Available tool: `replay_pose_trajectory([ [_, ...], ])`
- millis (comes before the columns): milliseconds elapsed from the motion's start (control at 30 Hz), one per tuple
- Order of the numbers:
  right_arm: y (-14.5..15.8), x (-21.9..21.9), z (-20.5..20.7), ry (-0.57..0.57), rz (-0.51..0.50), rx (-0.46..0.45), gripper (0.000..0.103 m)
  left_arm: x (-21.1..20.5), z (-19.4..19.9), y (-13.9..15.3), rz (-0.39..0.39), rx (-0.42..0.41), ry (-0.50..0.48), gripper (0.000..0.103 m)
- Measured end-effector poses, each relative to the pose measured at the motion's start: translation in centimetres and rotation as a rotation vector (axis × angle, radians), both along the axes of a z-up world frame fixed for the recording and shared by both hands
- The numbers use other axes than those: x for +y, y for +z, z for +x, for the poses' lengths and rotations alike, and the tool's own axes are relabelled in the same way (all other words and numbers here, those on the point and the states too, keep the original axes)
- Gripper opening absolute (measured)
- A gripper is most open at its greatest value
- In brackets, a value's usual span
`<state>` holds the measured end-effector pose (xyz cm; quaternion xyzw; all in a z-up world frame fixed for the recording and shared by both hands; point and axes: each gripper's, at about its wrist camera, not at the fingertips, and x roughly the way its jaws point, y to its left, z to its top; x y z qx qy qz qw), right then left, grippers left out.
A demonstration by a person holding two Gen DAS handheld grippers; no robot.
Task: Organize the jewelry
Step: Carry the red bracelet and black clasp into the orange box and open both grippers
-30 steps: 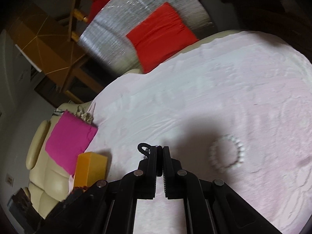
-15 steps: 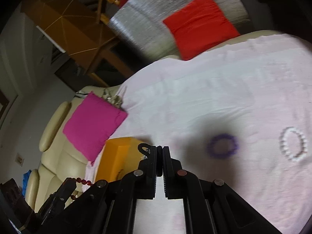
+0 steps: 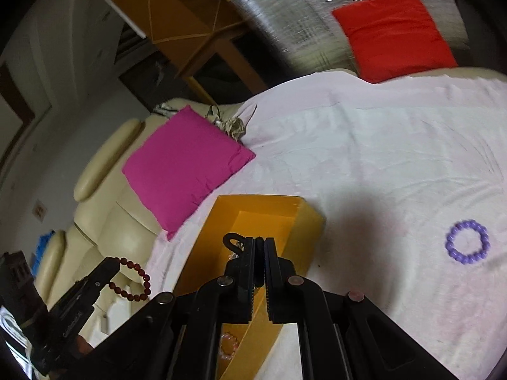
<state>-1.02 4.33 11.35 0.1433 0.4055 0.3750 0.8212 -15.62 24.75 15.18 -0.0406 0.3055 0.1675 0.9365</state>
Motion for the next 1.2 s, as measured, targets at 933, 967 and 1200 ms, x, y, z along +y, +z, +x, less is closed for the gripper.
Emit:
replay_pose_trajectory([
  [933,-2.4,7.5,4.3,-0.005,-0.128,0.032,0.024,1.7,3.7,-7.0,0.010,0.209,0.005,0.061],
  [967,-2.0,6.6,4.1,-0.015,-0.124,0.018,0.024,1.2,3.5,-6.5,0.022,0.202,-0.002,0.061],
  [1200,0.3,-2.8,2.2,-0.133,-0.093,-0.022,0.024,-3.3,2.3,-2.6,0.090,0.124,-0.064,0.065],
])
